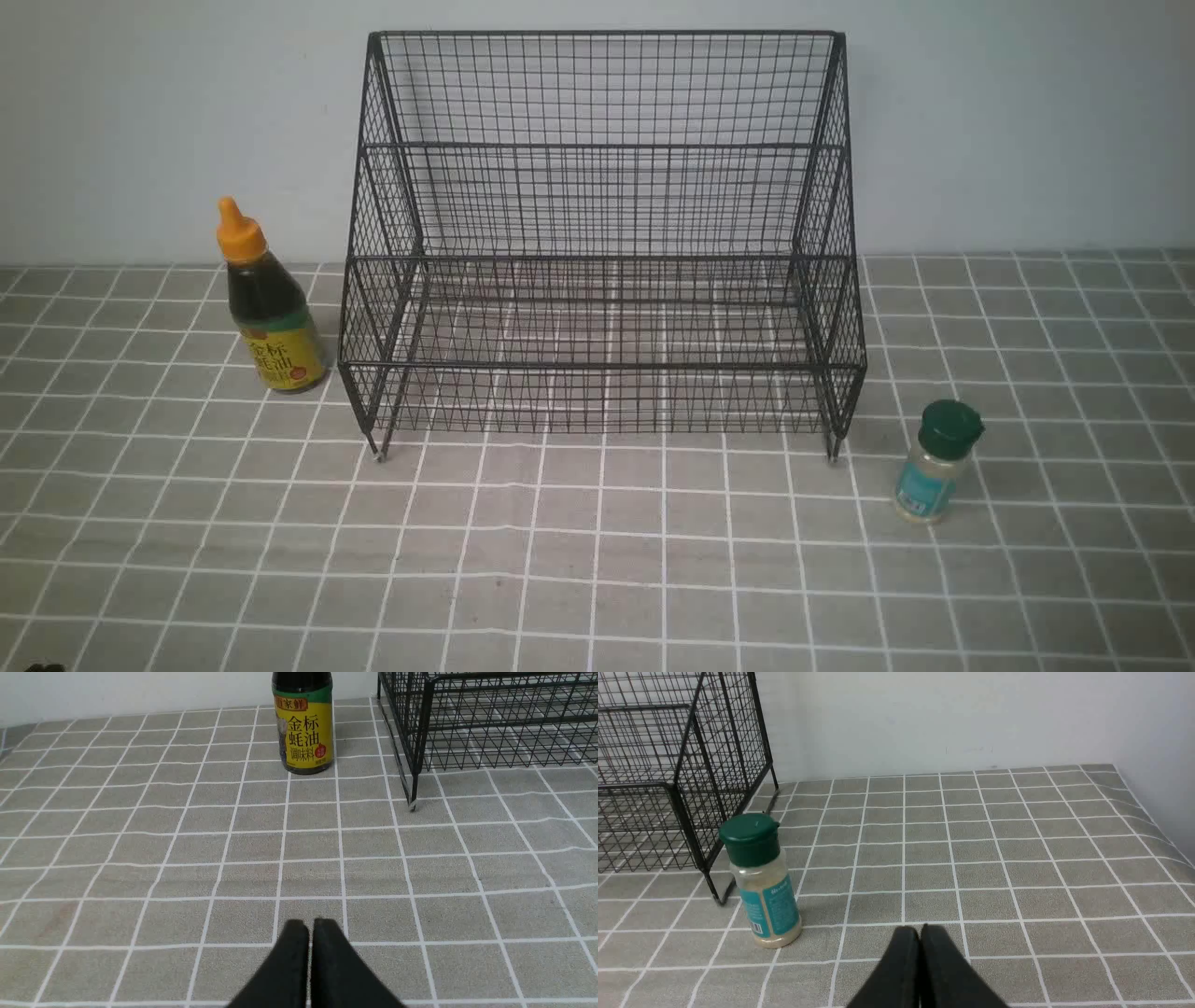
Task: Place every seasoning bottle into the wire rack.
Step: Use the right arm to grab the condiment bottle closest to it
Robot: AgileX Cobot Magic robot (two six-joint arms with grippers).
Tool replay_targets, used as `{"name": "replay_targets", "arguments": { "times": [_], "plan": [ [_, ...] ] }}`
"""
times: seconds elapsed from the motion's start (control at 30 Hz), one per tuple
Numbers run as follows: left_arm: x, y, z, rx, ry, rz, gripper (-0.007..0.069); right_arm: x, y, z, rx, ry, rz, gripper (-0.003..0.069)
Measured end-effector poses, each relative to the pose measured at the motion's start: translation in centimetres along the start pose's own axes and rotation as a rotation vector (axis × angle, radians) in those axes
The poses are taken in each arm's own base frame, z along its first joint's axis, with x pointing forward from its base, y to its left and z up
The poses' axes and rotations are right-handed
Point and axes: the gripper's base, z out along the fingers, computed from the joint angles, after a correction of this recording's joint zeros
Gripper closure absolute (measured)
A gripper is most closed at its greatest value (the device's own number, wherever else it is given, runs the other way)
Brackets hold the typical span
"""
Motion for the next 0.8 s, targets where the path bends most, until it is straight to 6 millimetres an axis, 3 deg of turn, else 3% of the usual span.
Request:
{"name": "replay_targets", "arguments": {
  "times": [0.73, 0.8],
  "plan": [
    [0.00, 0.00, 0.00, 0.000, 0.000, 0.000, 0.0631, 0.00, -0.01, 0.00, 0.001, 0.000, -0.003, 0.0669],
    [0.00, 0.00, 0.00, 0.000, 0.000, 0.000, 0.0631, -0.14, 0.13, 0.03, -0.016, -0.025, 0.063, 0.0669]
  ]
}}
